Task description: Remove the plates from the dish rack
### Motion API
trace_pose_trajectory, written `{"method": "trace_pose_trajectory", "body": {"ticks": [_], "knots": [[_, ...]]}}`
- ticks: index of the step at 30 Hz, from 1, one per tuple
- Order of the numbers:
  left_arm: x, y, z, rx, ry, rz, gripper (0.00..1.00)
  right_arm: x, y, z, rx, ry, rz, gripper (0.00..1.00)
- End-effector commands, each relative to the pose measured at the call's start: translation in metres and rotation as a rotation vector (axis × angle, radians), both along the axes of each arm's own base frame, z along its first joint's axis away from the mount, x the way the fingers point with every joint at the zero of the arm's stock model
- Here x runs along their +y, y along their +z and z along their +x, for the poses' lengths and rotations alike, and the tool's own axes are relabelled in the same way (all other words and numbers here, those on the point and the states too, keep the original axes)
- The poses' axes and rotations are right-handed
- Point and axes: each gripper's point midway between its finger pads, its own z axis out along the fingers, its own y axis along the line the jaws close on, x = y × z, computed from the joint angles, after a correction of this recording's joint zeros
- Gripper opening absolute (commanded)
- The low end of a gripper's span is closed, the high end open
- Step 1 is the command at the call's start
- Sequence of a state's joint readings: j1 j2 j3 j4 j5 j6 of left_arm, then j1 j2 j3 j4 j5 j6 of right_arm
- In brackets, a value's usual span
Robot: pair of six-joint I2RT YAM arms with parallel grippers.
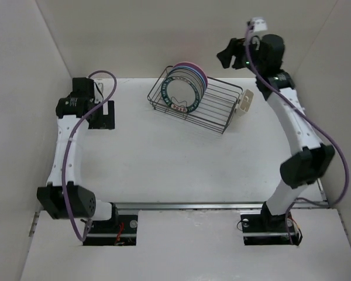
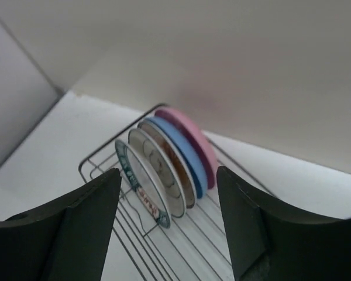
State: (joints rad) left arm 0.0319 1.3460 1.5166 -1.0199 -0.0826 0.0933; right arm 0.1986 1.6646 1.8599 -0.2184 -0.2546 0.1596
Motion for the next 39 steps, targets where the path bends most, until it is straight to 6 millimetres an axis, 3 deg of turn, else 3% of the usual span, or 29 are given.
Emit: {"method": "trace_pose_trajectory", "body": {"ticks": [1, 5, 7, 8, 10, 11, 15, 18, 20, 22, 24, 28, 31, 35, 36, 39], "knots": [[0.000, -0.007, 0.028, 0.037, 0.015, 0.003, 0.99, 0.080, -0.059, 0.007, 0.075, 0.236, -0.173, 0.71], [0.003, -0.020, 0.052, 0.090, 0.045, 0.067, 0.98, 0.107, -0.085, 0.045, 0.019, 0.129, -0.323, 0.63], [0.004, -0.025, 0.059, 0.098, 0.051, 0.077, 0.98, 0.107, -0.078, 0.063, -0.034, 0.051, -0.312, 0.60], [0.004, -0.033, 0.062, 0.119, 0.058, 0.073, 0.98, 0.108, -0.091, 0.072, -0.024, 0.033, -0.318, 0.58], [0.004, -0.036, 0.067, 0.119, 0.065, 0.069, 0.98, 0.115, -0.090, 0.080, -0.045, 0.024, -0.311, 0.57], [0.004, -0.040, 0.072, 0.129, 0.065, 0.069, 0.98, 0.118, -0.100, 0.086, -0.035, 0.025, -0.316, 0.57], [0.005, -0.051, 0.082, 0.161, 0.076, 0.075, 0.98, 0.118, -0.131, 0.099, 0.003, -0.026, -0.341, 0.52], [0.006, -0.048, 0.090, 0.155, 0.081, 0.082, 0.98, 0.119, -0.153, 0.108, 0.017, -0.043, -0.350, 0.50], [0.005, -0.048, 0.091, 0.161, 0.076, 0.075, 0.98, 0.127, -0.169, 0.107, 0.042, 0.004, -0.357, 0.49], [0.004, -0.046, 0.093, 0.152, 0.077, 0.074, 0.98, 0.141, -0.167, 0.100, 0.037, 0.070, -0.348, 0.46], [0.004, -0.046, 0.093, 0.152, 0.077, 0.074, 0.98, 0.141, -0.181, 0.097, 0.067, 0.084, -0.360, 0.45], [0.004, -0.053, 0.090, 0.170, 0.076, 0.075, 0.98, 0.135, -0.186, 0.089, 0.077, 0.075, -0.367, 0.44], [0.003, -0.054, 0.090, 0.169, 0.080, 0.063, 0.98, 0.124, -0.176, 0.090, 0.069, 0.014, -0.372, 0.44], [0.001, -0.052, 0.087, 0.180, 0.075, 0.055, 0.98, 0.099, -0.156, 0.092, 0.077, -0.119, -0.395, 0.47], [0.001, -0.052, 0.087, 0.180, 0.075, 0.055, 0.98, 0.094, -0.143, 0.088, 0.060, -0.131, -0.401, 0.47], [0.001, -0.049, 0.089, 0.177, 0.075, 0.055, 0.98, 0.090, -0.123, 0.077, 0.039, -0.126, -0.398, 0.50]]}}
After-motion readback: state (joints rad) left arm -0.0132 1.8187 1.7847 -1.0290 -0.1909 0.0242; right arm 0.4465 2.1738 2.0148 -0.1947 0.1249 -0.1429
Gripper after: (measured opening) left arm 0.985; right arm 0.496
